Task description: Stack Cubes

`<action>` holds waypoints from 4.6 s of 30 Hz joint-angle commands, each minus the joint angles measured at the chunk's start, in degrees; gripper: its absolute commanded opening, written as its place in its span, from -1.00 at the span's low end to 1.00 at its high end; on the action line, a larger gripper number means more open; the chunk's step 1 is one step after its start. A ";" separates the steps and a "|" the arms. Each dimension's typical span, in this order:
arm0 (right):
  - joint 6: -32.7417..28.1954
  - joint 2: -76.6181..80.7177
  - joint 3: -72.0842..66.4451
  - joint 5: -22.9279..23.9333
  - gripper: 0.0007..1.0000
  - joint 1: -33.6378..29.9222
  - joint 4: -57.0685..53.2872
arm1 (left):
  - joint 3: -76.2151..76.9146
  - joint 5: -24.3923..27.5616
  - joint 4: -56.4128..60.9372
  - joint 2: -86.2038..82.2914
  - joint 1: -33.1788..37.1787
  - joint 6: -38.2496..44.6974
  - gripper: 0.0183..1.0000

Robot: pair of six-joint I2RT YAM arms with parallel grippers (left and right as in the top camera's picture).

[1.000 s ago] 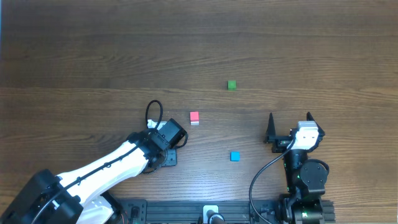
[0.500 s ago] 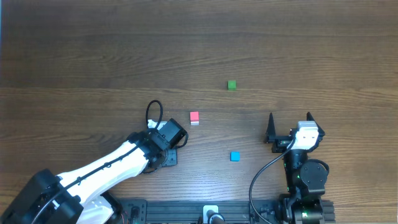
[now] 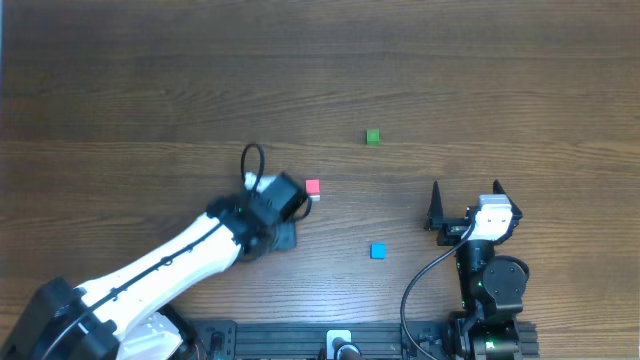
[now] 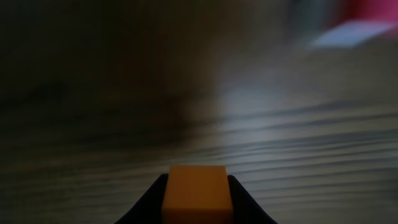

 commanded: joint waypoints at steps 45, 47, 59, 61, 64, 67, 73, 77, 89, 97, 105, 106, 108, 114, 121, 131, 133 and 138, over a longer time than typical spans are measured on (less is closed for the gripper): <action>0.15 -0.46 -0.48 0.33 0.99 -0.33 0.15 | 41.07 1.55 -17.51 32.59 1.33 1.27 -0.90; 0.15 -0.46 -0.48 0.33 0.98 -0.33 0.15 | 41.07 1.55 -17.31 32.59 1.33 1.27 -0.90; 0.15 -0.46 -0.48 0.33 0.99 -0.33 0.15 | 41.07 1.51 -17.31 32.59 1.33 1.27 -0.87; 0.15 -0.46 -0.48 0.33 0.99 -0.33 0.15 | 41.07 1.49 -17.31 32.59 1.33 1.27 -0.85; 0.15 -0.46 -0.48 0.33 0.98 -0.33 0.15 | 41.07 1.49 -17.31 32.59 1.33 1.27 -0.83; 0.15 -0.46 -0.48 0.33 0.99 -0.33 0.15 | 41.07 1.42 -17.31 32.59 1.33 1.29 -0.78; 0.15 -0.46 -0.48 0.33 0.99 -0.33 0.17 | 41.07 1.29 -17.33 32.59 1.33 1.29 -0.57; 0.15 -0.46 -0.48 0.33 0.99 -0.33 0.15 | 41.07 1.29 -17.33 32.59 1.33 1.29 -0.50; 0.15 -0.46 -0.48 0.33 0.99 -0.33 0.15 | 41.07 0.87 -17.33 32.59 1.33 1.29 -0.35; 0.15 -0.46 -0.48 0.33 0.98 -0.33 0.17 | 41.07 0.85 -17.22 32.57 1.33 1.29 0.95; 0.15 -0.46 -0.48 0.33 0.99 -0.33 0.15 | 41.07 -6.67 -10.03 23.65 2.32 1.31 1.00; 0.15 -0.46 -0.48 0.33 0.98 -0.33 0.15 | 41.07 -7.87 -9.14 21.75 2.75 1.33 1.00; 0.15 -0.46 -0.48 0.33 0.98 -0.33 0.15 | 41.07 -10.16 -7.93 18.14 3.74 1.36 1.00; 0.15 -0.46 -0.48 0.33 0.98 -0.33 0.15 | 39.01 -16.59 -4.22 7.34 7.15 4.50 1.00; 0.15 -0.46 -0.48 0.33 0.99 -0.33 0.15 | 20.31 -12.52 17.51 -8.94 15.21 12.13 1.00; 0.15 -0.46 -0.48 0.33 0.98 -0.33 0.15 | -3.74 -2.58 28.68 -35.12 31.89 20.22 1.00; 0.15 -0.46 -0.48 0.33 0.98 -0.33 0.15 | -7.08 -1.29 28.39 -40.28 34.73 22.71 1.00; 0.15 -0.46 -0.48 0.33 0.98 -0.33 0.15 | -15.02 0.55 28.41 -52.65 39.87 27.43 1.00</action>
